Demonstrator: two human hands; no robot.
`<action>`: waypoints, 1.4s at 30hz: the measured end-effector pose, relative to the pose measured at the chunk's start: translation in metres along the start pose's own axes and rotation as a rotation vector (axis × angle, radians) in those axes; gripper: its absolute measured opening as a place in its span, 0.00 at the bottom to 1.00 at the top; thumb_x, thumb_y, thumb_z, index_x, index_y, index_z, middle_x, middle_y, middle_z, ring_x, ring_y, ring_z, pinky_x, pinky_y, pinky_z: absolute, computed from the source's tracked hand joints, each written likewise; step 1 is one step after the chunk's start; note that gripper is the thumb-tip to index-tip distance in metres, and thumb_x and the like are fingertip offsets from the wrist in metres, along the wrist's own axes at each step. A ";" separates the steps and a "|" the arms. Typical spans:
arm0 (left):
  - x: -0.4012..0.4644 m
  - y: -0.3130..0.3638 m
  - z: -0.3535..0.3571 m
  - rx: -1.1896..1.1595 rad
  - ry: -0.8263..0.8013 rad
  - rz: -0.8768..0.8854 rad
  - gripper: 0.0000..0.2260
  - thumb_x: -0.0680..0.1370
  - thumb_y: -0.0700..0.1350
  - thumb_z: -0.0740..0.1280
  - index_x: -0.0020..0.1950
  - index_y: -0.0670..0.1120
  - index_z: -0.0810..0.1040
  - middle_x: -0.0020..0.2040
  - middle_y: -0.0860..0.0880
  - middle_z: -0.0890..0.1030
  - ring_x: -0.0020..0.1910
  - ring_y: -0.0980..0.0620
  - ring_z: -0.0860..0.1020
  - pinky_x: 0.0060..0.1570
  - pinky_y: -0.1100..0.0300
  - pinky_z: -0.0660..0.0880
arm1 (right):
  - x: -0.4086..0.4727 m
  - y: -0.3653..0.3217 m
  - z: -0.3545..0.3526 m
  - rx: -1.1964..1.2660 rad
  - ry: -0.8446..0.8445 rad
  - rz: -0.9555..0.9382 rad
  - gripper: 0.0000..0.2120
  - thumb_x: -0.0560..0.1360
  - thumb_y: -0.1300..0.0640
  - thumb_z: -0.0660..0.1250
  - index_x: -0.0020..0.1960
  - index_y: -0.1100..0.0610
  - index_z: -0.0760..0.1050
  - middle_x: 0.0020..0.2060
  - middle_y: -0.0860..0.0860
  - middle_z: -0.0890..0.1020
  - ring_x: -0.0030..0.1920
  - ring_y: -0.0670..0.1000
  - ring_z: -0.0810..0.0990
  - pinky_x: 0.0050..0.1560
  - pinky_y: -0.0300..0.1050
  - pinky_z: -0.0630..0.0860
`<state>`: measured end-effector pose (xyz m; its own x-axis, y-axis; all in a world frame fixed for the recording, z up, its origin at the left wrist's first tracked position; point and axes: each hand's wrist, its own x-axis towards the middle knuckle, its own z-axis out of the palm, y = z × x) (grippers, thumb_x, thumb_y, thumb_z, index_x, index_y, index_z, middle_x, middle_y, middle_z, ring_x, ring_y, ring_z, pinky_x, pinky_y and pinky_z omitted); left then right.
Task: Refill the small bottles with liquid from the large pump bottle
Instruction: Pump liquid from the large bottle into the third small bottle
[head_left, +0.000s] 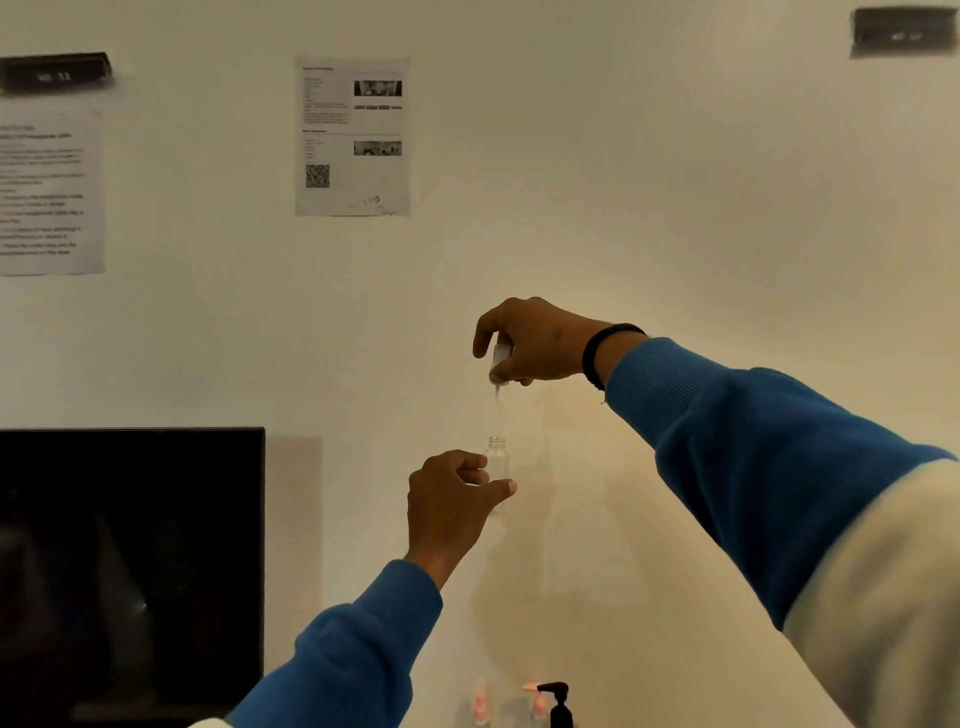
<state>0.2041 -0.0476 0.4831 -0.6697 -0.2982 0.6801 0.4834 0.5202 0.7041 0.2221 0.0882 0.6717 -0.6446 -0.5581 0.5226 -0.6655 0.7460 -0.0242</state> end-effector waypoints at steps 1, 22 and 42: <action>0.000 -0.001 0.000 0.001 0.002 0.001 0.17 0.66 0.54 0.81 0.50 0.49 0.84 0.37 0.55 0.83 0.41 0.58 0.82 0.43 0.67 0.76 | 0.000 0.000 -0.002 0.003 0.004 -0.001 0.13 0.73 0.58 0.74 0.56 0.54 0.77 0.40 0.45 0.75 0.35 0.49 0.81 0.38 0.38 0.78; 0.003 -0.002 -0.002 0.020 -0.003 0.012 0.18 0.67 0.54 0.81 0.53 0.49 0.84 0.42 0.54 0.84 0.44 0.55 0.82 0.47 0.58 0.81 | -0.006 0.001 -0.017 -0.001 0.014 0.001 0.13 0.73 0.59 0.73 0.57 0.53 0.77 0.42 0.49 0.81 0.36 0.49 0.83 0.40 0.38 0.79; 0.012 -0.004 -0.011 -0.020 0.098 -0.001 0.21 0.68 0.53 0.80 0.56 0.45 0.83 0.45 0.51 0.84 0.42 0.55 0.81 0.38 0.72 0.73 | -0.023 0.019 -0.001 0.003 0.230 0.021 0.04 0.75 0.57 0.69 0.49 0.50 0.79 0.47 0.49 0.77 0.45 0.48 0.76 0.42 0.37 0.70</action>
<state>0.2005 -0.0624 0.4908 -0.6123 -0.3755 0.6957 0.4946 0.5045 0.7077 0.2250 0.1158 0.6603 -0.5556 -0.4449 0.7024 -0.6545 0.7551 -0.0394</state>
